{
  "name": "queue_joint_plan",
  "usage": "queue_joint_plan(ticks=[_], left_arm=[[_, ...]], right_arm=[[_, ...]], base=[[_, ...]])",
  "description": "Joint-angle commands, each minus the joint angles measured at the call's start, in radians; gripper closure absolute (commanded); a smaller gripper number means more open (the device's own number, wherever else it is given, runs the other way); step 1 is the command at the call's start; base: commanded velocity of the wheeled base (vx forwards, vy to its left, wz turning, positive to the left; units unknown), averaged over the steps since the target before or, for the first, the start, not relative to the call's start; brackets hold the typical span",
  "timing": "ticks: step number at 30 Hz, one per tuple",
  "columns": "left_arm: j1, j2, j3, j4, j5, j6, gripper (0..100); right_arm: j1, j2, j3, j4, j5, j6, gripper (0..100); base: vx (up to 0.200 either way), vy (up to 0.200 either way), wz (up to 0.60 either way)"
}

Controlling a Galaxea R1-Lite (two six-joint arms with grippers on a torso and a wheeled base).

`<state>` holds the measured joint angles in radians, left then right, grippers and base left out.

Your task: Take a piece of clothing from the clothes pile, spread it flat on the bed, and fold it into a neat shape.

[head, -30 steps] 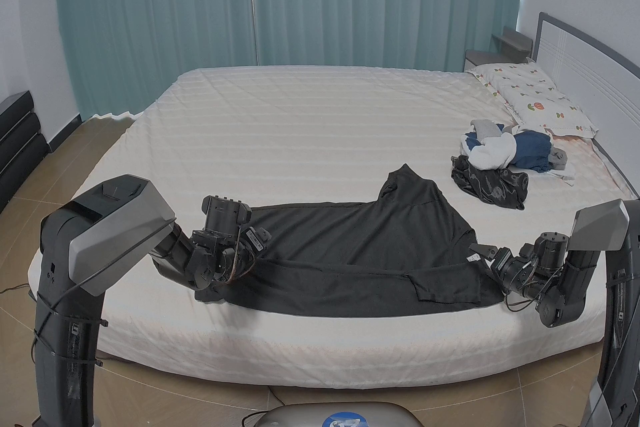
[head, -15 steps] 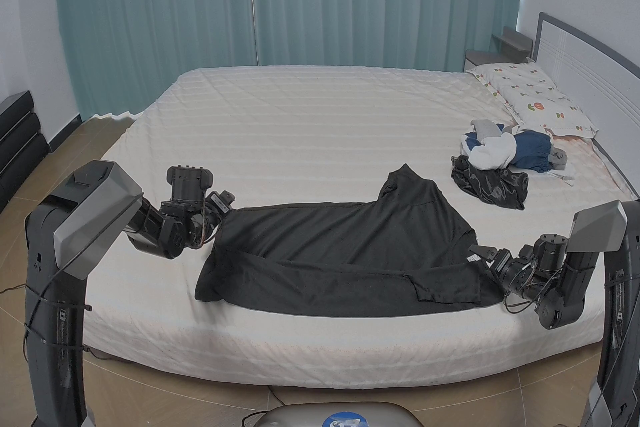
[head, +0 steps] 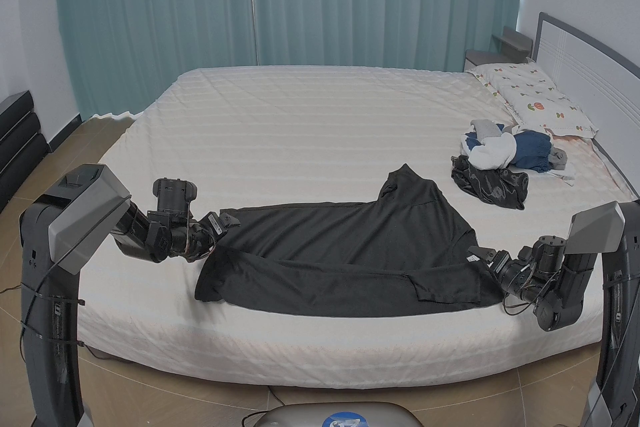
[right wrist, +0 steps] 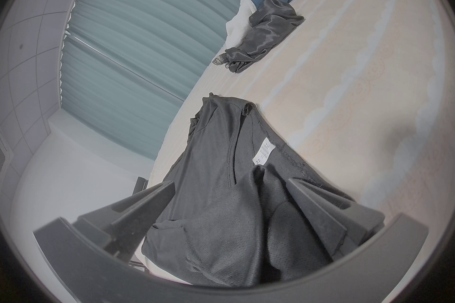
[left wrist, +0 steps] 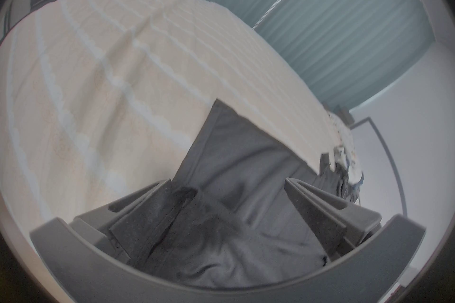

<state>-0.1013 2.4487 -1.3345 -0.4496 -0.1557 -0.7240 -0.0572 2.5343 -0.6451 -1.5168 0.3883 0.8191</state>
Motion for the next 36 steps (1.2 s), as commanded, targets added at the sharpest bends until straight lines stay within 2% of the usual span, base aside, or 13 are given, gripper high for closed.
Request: queue_joint_plan(ticks=[1, 7, 15, 26, 36], left_arm=[[0.014, -0.017, 0.026, 0.022, -0.01, 0.026, 0], [0.006, -0.056, 0.072, 0.012, -0.051, 0.044, 0], [-0.014, -0.089, 0.081, -0.006, -0.067, 0.048, 0], [-0.031, -0.047, 0.074, -0.011, -0.057, 0.106, 0], [-0.028, -0.013, 0.06, -0.009, -0.057, 0.114, 0]], right_arm=[[0.002, 0.004, -0.001, -0.002, 0.0, 0.0, 0], [0.002, 0.004, -0.001, -0.002, 0.0, 0.0, 0], [0.002, 0.004, -0.001, 0.0, 0.0, -0.002, 0], [0.002, 0.006, -0.001, -0.002, 0.0, -0.006, 0], [0.002, 0.006, -0.001, -0.002, 0.0, -0.008, 0]], base=[[0.0, 0.0, 0.0], [0.0, 0.0, 0.0], [0.0, 0.0, 0.0], [0.0, 0.0, 0.0], [0.0, 0.0, 0.0]])
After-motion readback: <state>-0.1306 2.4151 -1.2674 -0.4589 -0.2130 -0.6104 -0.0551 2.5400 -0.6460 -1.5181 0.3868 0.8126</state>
